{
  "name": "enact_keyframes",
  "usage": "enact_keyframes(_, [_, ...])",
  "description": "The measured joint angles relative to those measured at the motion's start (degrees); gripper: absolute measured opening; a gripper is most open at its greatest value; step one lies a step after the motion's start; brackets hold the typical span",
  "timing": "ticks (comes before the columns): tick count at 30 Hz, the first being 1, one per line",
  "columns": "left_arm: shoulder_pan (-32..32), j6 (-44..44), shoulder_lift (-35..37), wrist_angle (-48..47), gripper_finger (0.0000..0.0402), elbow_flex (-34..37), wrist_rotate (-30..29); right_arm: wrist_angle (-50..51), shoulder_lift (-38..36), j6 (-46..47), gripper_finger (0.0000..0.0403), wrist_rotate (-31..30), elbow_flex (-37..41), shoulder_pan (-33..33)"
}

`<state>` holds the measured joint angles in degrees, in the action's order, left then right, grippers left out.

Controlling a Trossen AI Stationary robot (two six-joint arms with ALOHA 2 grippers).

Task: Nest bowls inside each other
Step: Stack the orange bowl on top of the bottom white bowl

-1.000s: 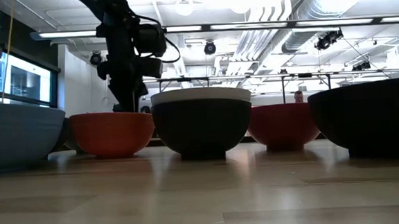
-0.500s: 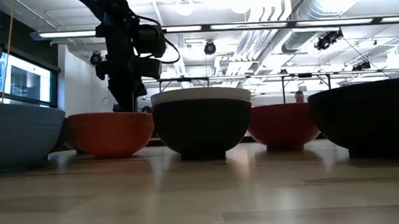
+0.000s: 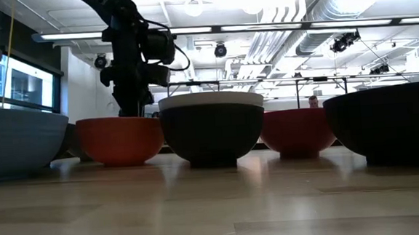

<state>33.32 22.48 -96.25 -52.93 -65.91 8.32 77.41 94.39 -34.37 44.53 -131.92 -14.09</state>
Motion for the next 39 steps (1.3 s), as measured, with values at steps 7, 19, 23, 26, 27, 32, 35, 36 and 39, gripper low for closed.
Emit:
enact_keyframes(7, [0.0, 0.2, -1.9, 0.2, 0.0066, 0.0, 0.0, 0.1, 0.0, -0.1, 0.0118, 0.0, 0.0, 0.3])
enact_keyframes(19, [0.0, 0.2, -1.3, 0.0, 0.0039, 0.0, 1.9, 0.1, 0.0, -0.4, 0.0118, 0.0, 0.0, 0.3])
enact_keyframes(23, [0.0, 0.1, -1.3, 0.0, 0.0067, 0.0, 1.9, 0.1, 0.0, -0.2, 0.0118, 0.0, 0.0, 0.3])
enact_keyframes(26, [0.0, 0.1, -1.3, 0.0, 0.0084, 0.0, 1.7, 0.1, 0.0, -0.2, 0.0118, 0.0, 0.0, 0.3])
enact_keyframes(27, [0.0, 0.1, -1.3, 0.0, 0.0088, 0.0, 1.7, 0.2, 0.0, -0.2, 0.0118, 0.0, 0.0, 0.3])
enact_keyframes(32, [0.0, 0.0, -1.3, 0.0, 0.0091, 0.0, 1.7, 0.2, 0.0, -0.2, 0.0118, 0.0, 0.0, 0.3])
enact_keyframes(35, [0.0, 0.1, -1.3, 0.0, 0.0088, 0.0, 1.7, 0.2, 0.0, -0.2, 0.0118, 0.0, 0.0, 0.3])
enact_keyframes(36, [0.0, 0.1, -1.3, 0.0, 0.0087, 0.0, 1.7, 0.2, 0.0, -0.2, 0.0118, 0.0, 0.0, 0.3])
enact_keyframes(39, [0.0, 0.2, -1.3, 0.0, 0.0086, 0.0, 1.5, 0.2, 0.0, -0.2, 0.0118, 0.0, 0.0, 0.3])
